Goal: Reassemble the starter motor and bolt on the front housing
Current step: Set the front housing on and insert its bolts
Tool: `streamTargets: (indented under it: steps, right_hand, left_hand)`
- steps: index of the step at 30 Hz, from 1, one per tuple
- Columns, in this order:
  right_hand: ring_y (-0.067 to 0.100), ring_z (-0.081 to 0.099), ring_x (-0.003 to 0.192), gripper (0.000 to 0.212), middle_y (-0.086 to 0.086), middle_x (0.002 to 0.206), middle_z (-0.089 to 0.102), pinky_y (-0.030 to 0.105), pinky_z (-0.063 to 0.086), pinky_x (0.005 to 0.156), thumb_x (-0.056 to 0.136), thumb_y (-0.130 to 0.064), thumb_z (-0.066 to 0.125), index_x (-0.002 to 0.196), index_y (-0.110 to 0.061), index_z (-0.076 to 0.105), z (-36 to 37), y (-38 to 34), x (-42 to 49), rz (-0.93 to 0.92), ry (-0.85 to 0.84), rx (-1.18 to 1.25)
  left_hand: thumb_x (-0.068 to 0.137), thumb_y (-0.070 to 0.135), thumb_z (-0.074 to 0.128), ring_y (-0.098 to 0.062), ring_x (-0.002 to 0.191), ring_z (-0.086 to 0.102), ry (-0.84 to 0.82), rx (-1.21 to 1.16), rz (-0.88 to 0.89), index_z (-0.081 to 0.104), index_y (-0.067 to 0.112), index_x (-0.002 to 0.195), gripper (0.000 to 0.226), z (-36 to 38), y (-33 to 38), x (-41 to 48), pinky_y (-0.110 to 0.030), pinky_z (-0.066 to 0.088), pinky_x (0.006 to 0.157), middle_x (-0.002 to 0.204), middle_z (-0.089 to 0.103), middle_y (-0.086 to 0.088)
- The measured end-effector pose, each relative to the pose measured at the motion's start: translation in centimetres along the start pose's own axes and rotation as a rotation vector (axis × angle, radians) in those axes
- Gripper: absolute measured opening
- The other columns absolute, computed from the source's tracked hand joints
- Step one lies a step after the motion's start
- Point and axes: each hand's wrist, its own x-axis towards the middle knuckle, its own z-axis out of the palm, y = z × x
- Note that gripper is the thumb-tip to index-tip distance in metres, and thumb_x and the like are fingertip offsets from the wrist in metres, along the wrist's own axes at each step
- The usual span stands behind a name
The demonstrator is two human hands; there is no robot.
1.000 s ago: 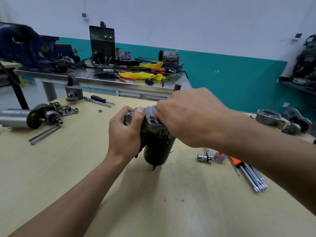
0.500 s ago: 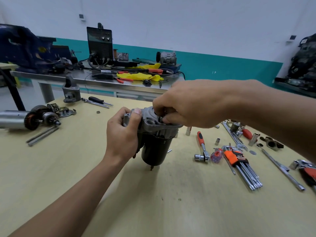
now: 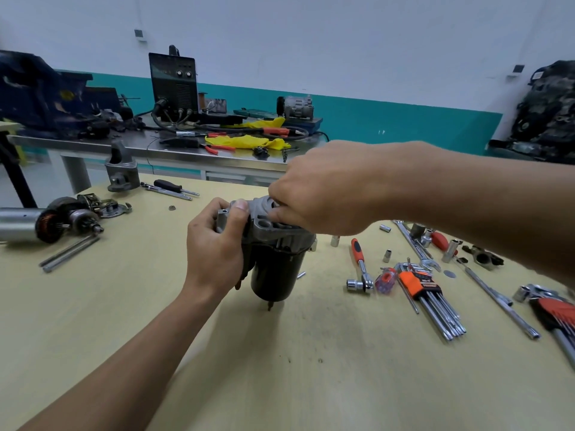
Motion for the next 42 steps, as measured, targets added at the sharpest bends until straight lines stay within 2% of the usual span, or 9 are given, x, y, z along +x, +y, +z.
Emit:
streamTargets:
  steps: [4, 13, 18, 21, 23, 26, 30, 36, 42]
  right_hand:
    - [0.014, 0.047, 0.061, 0.013, -0.005, 0.071, 0.047, 0.03, 0.034, 0.049, 0.102, -0.029, 0.045, 0.09, -0.027, 0.043, 0.3, -0.1, -0.3, 0.029, -0.005, 0.087]
    - [0.014, 0.045, 0.052, 0.022, -0.003, 0.063, 0.045, 0.027, 0.033, 0.042, 0.102, -0.02, 0.046, 0.081, -0.024, 0.05, 0.8, -0.3, 0.2, 0.02, 0.099, 0.029]
    - [0.008, 0.043, 0.045, 0.056, -0.008, 0.052, 0.043, 0.023, 0.025, 0.044, 0.102, -0.053, 0.028, 0.064, -0.02, 0.051, 1.7, 0.0, -0.6, 0.153, 0.297, 0.237]
    - [0.011, 0.036, 0.037, 0.061, -0.008, 0.042, 0.033, 0.022, 0.023, 0.045, 0.1, -0.055, 0.032, 0.052, -0.017, 0.038, 3.1, 2.6, -0.5, 0.365, 0.58, 0.544]
    - [0.013, 0.03, 0.037, 0.059, -0.007, 0.043, 0.033, 0.026, 0.026, 0.046, 0.101, -0.046, 0.039, 0.051, -0.016, 0.038, 5.3, 4.3, -0.1, 0.487, 0.617, 0.665]
    - [0.015, 0.043, 0.05, 0.048, -0.004, 0.054, 0.047, 0.027, 0.033, 0.05, 0.1, -0.038, 0.048, 0.056, -0.019, 0.046, 10.0, 4.8, 1.0, 0.58, 0.354, 0.68]
    - [0.018, 0.062, 0.076, 0.022, -0.001, 0.085, 0.068, 0.034, 0.055, 0.069, 0.094, -0.035, 0.059, 0.094, -0.017, 0.073, 14.9, 3.8, 4.3, 0.559, 0.092, 0.694]
    - [0.024, 0.057, 0.079, 0.022, 0.003, 0.078, 0.052, 0.035, 0.051, 0.068, 0.088, -0.018, 0.061, 0.109, -0.01, 0.063, 16.8, 3.9, 9.8, 0.552, -0.152, 0.506]
    - [0.029, 0.065, 0.096, 0.036, 0.013, 0.106, 0.062, 0.039, 0.056, 0.087, 0.087, -0.013, 0.068, 0.122, -0.006, 0.059, 17.3, 4.3, 11.9, 0.524, -0.429, 0.509]
  left_hand:
    - [0.084, 0.056, 0.054, -0.018, 0.061, 0.048, -0.005, -0.001, -0.001, 0.053, 0.011, 0.072, 0.046, 0.0, -0.1, 0.0, -0.031, 0.04, 0.056, 0.063, 0.052, -0.006]
    - [0.084, 0.054, 0.053, -0.016, 0.06, 0.047, 0.005, -0.02, 0.01, 0.052, 0.006, 0.073, 0.05, -0.1, -0.2, 0.0, -0.029, 0.039, 0.056, 0.062, 0.051, -0.002]
    - [0.083, 0.052, 0.055, -0.017, 0.063, 0.051, -0.04, -0.089, -0.053, 0.058, 0.026, 0.064, 0.032, -0.6, -0.4, 0.5, -0.035, 0.041, 0.062, 0.061, 0.055, 0.007]
    - [0.079, 0.051, 0.057, -0.028, 0.079, 0.056, -0.083, -0.215, -0.116, 0.063, 0.0, 0.083, 0.052, -1.4, -0.6, 1.1, -0.044, 0.042, 0.072, 0.081, 0.06, -0.026]
    - [0.079, 0.051, 0.055, -0.036, 0.087, 0.056, -0.1, -0.287, -0.194, 0.055, -0.017, 0.101, 0.071, -2.0, -0.8, 1.6, -0.047, 0.045, 0.073, 0.096, 0.058, -0.039]
    - [0.087, 0.048, 0.044, -0.029, 0.081, 0.064, -0.143, -0.304, -0.285, 0.065, -0.002, 0.103, 0.056, -2.8, -1.5, 2.1, -0.032, 0.052, 0.054, 0.094, 0.07, -0.019]
    - [0.096, 0.045, 0.029, -0.016, 0.076, 0.069, -0.218, -0.32, -0.34, 0.079, 0.023, 0.088, 0.055, -3.2, -2.3, 2.7, -0.025, 0.051, 0.055, 0.089, 0.076, -0.004]
    - [0.094, 0.049, 0.026, -0.013, 0.08, 0.073, -0.296, -0.35, -0.389, 0.082, 0.025, 0.086, 0.062, -3.4, -3.1, 3.7, -0.019, 0.056, 0.063, 0.09, 0.078, 0.002]
    - [0.099, 0.043, 0.021, -0.009, 0.071, 0.073, -0.286, -0.34, -0.381, 0.081, 0.027, 0.072, 0.068, -3.1, -3.4, 3.8, -0.016, 0.055, 0.058, 0.079, 0.077, 0.005]
